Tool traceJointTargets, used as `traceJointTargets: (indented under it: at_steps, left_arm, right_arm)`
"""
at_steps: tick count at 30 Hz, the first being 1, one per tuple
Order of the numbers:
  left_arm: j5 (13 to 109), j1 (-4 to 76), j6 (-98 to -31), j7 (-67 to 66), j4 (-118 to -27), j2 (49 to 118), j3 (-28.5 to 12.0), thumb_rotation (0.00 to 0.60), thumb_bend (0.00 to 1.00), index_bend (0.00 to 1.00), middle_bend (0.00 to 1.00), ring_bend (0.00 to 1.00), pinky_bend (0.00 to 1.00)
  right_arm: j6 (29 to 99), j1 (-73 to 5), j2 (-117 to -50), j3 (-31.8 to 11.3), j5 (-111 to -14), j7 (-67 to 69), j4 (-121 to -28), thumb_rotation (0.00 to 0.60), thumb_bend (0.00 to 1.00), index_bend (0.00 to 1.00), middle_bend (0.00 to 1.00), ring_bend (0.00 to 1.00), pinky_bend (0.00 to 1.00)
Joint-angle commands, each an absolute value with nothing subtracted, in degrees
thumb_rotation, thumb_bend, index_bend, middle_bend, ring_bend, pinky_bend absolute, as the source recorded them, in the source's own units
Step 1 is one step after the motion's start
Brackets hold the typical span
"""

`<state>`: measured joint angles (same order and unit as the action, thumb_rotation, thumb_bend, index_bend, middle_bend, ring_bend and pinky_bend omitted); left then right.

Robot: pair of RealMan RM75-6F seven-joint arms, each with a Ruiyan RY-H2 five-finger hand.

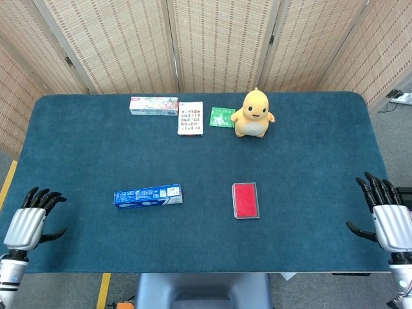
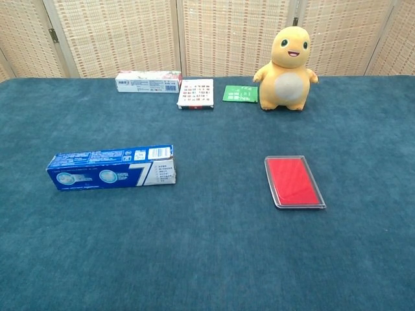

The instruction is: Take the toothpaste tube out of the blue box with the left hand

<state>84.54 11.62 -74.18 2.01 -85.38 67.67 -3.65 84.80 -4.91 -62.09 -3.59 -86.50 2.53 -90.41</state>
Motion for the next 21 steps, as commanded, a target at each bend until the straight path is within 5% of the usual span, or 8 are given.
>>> traceJointTargets:
  at_steps: [1, 13, 21]
  left_arm:
    - [80.3, 15.9, -66.7, 2.8, -83.1, 69.3, -4.9, 0.6, 0.19, 0.32, 0.26, 0.15, 0.05]
    - [55.4, 22.1, -56.8, -13.1, -92.5, 69.2, -11.6, 0.6, 0.21, 0.32, 0.26, 0.13, 0.03]
    - [46.4, 26.5, -57.4, -21.7, -95.8, 73.0, -11.3, 0.6, 0.21, 0.31, 0.26, 0.12, 0.03]
  right_arm:
    - [85.4, -4.6, -61.7, -4.0, -86.1, 3.9, -90.0, 0.6, 0.2, 0.0, 0.0, 0.0, 0.0]
    - [86.7, -4.3, -62.0, -3.6, -88.0, 5.1, -89.3, 0.6, 0.2, 0.0, 0.0, 0.0, 0.0]
    - [87.0, -4.2, -61.9, -3.4, -88.7, 5.7, -89.1, 0.6, 0.2, 0.0, 0.0, 0.0, 0.0]
